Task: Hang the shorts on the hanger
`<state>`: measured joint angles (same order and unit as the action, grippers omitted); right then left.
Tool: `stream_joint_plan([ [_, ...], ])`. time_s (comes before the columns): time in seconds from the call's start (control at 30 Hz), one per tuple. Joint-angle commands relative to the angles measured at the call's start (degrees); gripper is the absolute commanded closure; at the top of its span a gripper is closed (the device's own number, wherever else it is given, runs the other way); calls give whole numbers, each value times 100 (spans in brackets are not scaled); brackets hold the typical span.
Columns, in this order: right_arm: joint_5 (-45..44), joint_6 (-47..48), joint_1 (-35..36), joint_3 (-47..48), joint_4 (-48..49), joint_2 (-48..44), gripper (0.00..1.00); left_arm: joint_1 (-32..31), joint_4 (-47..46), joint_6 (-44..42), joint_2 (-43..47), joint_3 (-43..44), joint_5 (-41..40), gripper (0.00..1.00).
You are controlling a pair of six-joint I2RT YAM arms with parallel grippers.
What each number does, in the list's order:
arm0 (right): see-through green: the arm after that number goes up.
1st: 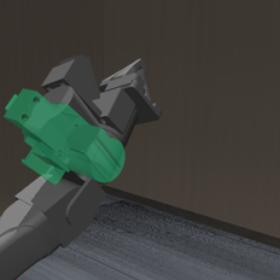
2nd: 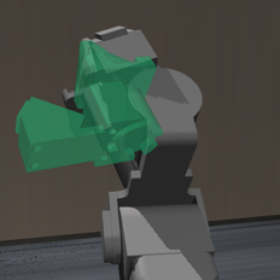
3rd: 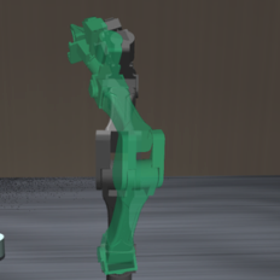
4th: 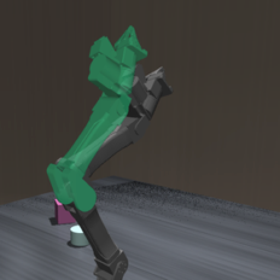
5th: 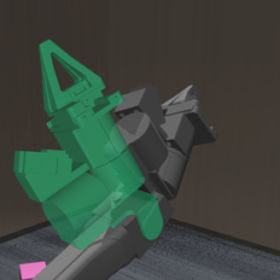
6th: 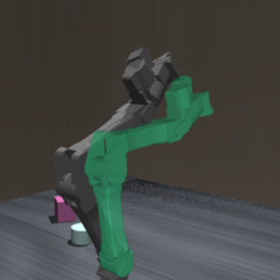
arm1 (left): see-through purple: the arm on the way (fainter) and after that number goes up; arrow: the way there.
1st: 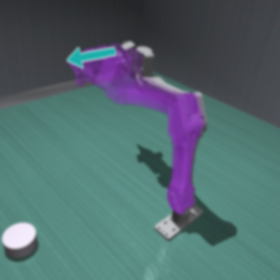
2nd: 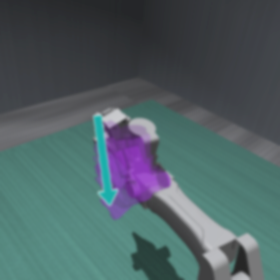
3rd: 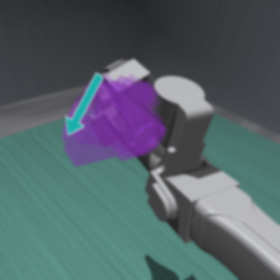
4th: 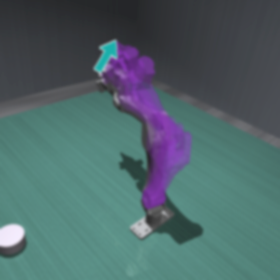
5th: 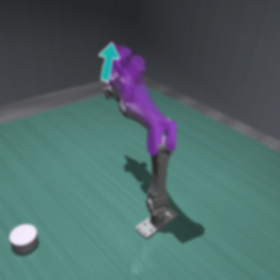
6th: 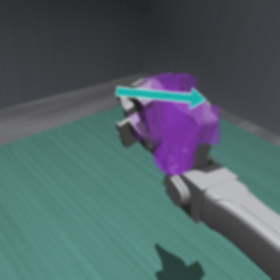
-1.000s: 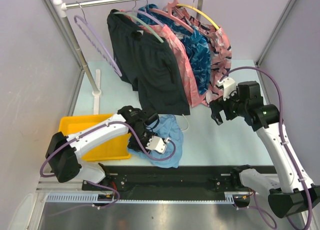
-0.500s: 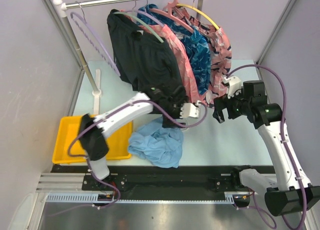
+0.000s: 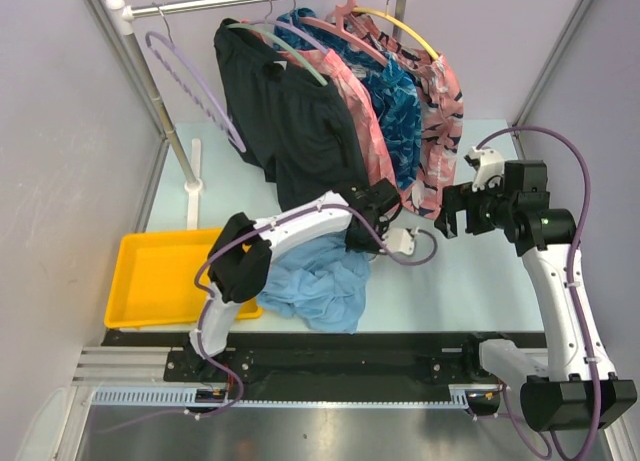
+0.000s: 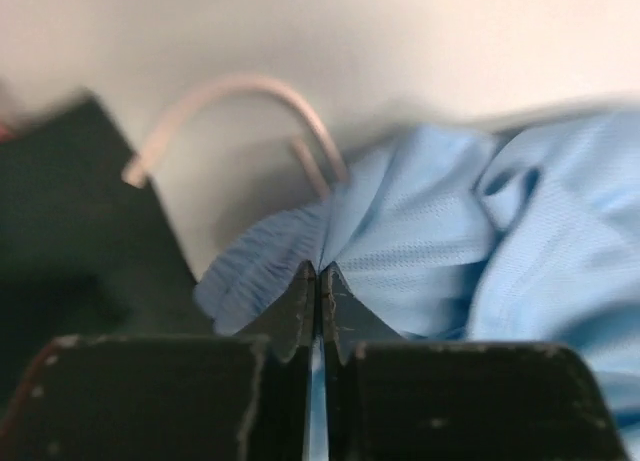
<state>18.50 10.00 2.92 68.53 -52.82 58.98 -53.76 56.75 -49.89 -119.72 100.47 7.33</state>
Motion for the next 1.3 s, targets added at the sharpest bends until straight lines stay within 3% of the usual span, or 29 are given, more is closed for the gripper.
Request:
stream_joint_plan([
  [0.0,109,-323,-247,222,237,105,0,-108,449,14,-95,2101,873,100],
  [0.13,399,-472,-599,231,263,271,0,-170,899,312,-52,3855,1998,100],
  [0.27,488,-411,-678,248,281,360,0,-153,619,112,1358,3254,2913,100],
  [0.37,496,-175,-705,248,158,333,0,14,582,-424,2319,1700,3134,100],
  [0.47,523,81,-722,248,-43,324,0,313,1021,-1267,3418,-92,2706,98],
  [0.5,558,151,-722,231,-97,325,0,452,1057,-1452,3829,-1133,2486,87],
  [0.57,689,371,-731,222,-193,395,0,742,961,-1918,4245,-2210,1800,72],
  [0.6,751,449,-731,222,-229,421,0,848,847,-2093,4586,-3146,1589,57],
  [0.67,1005,678,-731,213,-325,509,0,1051,478,-2183,4843,-3812,1280,47],
  [0.7,1111,748,-731,222,-360,544,0,1156,408,-2140,5036,-4172,1236,37],
  [0.87,1691,1083,-722,196,-616,895,3,1175,-216,-1236,5222,-4176,1445,31],
  [1.0,1911,1101,-626,204,-589,1071,5,1087,-454,-218,4793,-3789,1570,30],
  [1.13,1912,1162,74,143,-502,1081,10,1034,-560,514,4300,-3718,1613,35],
  [1.27,1780,1417,874,-208,-90,861,13,1244,-823,1076,4675,-4016,2219,35],
])
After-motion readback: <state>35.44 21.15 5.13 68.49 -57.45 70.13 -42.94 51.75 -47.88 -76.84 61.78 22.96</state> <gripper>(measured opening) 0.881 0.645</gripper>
